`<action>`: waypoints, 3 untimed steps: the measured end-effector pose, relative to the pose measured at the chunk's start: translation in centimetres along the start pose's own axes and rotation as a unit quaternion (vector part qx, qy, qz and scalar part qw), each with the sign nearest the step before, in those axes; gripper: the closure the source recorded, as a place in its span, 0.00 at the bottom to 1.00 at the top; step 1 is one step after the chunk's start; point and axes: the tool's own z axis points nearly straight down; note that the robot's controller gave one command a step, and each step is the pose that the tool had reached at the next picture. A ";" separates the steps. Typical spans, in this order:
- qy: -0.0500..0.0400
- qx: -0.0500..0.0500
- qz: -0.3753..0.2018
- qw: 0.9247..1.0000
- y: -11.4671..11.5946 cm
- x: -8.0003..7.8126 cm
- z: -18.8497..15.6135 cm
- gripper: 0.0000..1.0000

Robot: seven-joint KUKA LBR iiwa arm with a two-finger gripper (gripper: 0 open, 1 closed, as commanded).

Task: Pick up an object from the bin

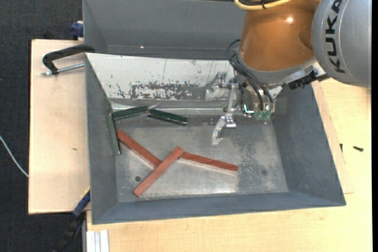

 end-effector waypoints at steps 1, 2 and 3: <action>-0.004 -0.001 0.001 1.000 0.0 -0.1 -0.4 0.00; -0.008 0.000 -0.017 1.000 0.1 1.2 4.0 0.00; -0.006 0.000 -0.069 0.998 0.9 1.1 10.8 0.00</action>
Offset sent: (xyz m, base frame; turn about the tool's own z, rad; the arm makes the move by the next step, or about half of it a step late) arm -0.0567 0.0069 -0.1758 -0.1371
